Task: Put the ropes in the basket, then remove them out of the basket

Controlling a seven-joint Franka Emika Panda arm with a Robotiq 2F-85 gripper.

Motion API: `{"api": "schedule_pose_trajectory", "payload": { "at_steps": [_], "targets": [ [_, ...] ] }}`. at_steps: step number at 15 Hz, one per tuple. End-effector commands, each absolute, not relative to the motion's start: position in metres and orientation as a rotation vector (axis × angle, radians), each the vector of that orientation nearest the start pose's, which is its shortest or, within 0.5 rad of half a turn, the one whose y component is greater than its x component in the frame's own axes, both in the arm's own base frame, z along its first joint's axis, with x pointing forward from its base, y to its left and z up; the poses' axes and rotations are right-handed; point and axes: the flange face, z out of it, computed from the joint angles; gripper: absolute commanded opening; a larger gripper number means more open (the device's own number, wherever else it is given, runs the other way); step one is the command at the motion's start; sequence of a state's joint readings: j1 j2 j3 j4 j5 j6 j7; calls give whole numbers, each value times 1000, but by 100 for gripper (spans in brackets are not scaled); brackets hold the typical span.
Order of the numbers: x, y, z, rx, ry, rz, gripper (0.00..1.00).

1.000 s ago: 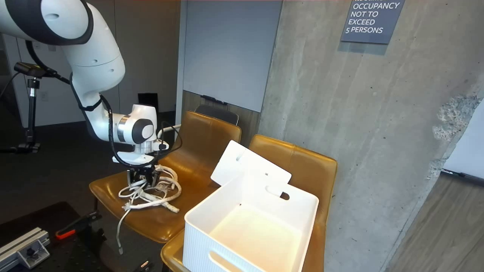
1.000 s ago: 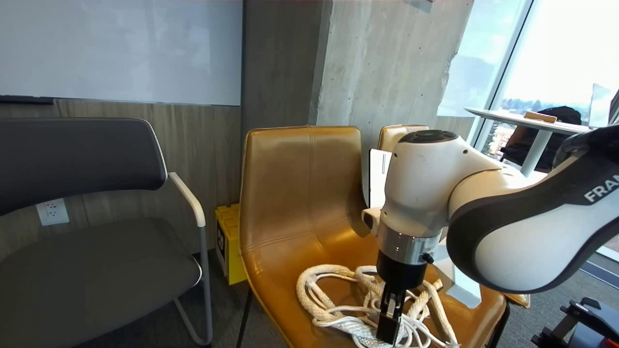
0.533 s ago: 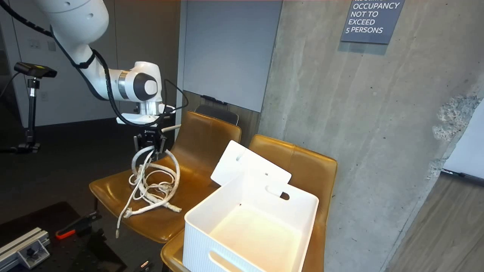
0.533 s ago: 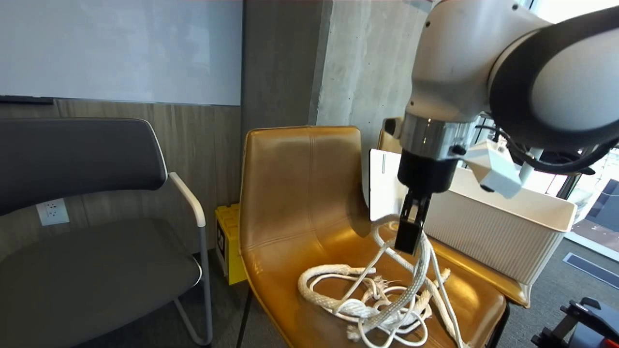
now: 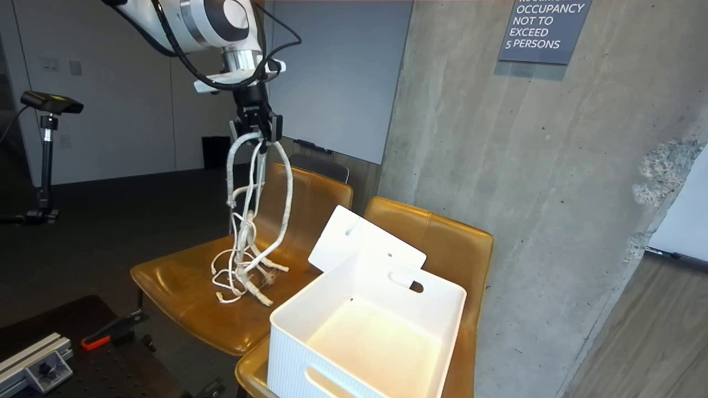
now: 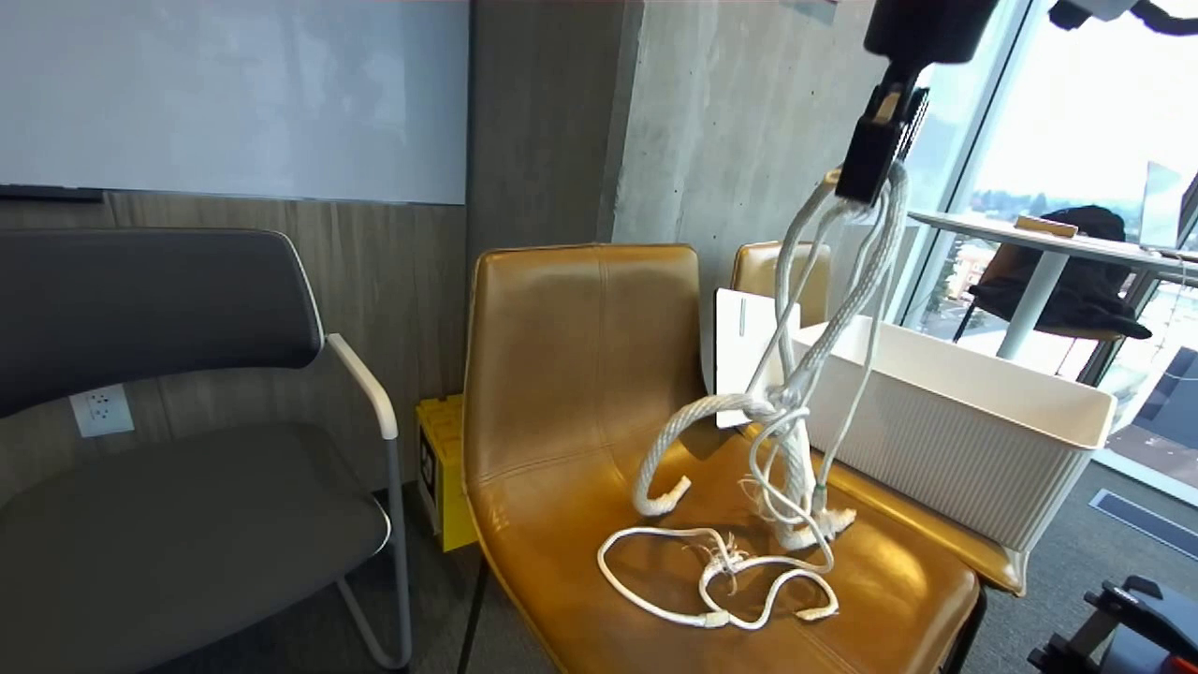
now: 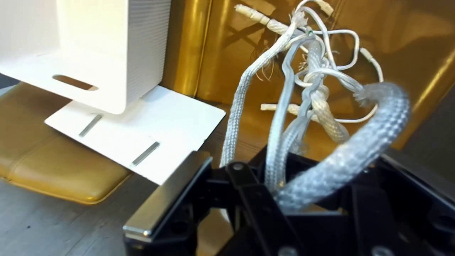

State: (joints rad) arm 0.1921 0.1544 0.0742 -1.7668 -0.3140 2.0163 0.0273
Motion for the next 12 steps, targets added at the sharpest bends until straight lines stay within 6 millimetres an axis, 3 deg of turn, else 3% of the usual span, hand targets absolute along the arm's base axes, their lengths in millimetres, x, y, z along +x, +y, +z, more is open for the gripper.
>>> {"api": "schedule_pose_trajectory", "payload": {
  "at_steps": [1, 7, 12],
  "targets": [
    [603, 100, 573, -3429, -479, -347, 0],
    [594, 1, 706, -3560, -223, -462, 0],
    [570, -91, 787, -3632, -10, -483, 0]
  ]
}}
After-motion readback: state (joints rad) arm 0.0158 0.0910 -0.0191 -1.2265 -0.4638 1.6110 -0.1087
